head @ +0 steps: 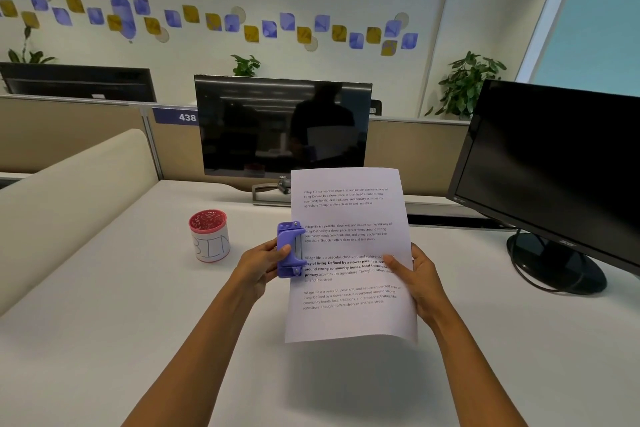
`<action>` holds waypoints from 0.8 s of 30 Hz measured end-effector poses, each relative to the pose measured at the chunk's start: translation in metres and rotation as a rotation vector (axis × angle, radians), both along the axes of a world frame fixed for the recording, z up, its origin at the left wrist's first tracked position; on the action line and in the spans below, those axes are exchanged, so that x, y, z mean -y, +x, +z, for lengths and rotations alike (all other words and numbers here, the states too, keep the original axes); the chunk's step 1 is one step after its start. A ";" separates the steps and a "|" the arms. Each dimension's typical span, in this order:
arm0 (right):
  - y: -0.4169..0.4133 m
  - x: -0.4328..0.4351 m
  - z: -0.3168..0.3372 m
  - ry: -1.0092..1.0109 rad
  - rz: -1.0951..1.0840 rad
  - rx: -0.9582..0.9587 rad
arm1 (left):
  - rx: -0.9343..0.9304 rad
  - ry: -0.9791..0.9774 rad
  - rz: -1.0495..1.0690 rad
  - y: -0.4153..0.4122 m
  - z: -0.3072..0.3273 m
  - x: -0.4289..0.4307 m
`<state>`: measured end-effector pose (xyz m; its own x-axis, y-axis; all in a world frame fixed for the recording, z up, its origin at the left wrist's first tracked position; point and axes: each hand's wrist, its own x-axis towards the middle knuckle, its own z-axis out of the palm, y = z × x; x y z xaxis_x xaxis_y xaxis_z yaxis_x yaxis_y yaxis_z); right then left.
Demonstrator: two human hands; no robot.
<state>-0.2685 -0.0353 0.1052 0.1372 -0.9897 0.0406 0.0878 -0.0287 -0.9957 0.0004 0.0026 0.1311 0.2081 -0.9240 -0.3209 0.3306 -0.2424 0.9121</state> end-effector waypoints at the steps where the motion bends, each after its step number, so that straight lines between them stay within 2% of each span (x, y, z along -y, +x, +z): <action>1: 0.000 0.000 0.000 -0.003 0.004 0.000 | -0.007 0.000 -0.011 0.000 0.001 0.000; 6: -0.004 0.000 -0.002 0.001 0.010 0.003 | -0.030 0.024 -0.042 0.002 0.003 0.000; 19: -0.031 0.005 -0.009 0.009 -0.042 0.030 | -0.077 0.058 0.153 0.040 -0.018 -0.015; 24: -0.038 0.005 -0.011 0.028 -0.045 0.014 | -0.048 0.140 0.198 0.067 -0.037 -0.022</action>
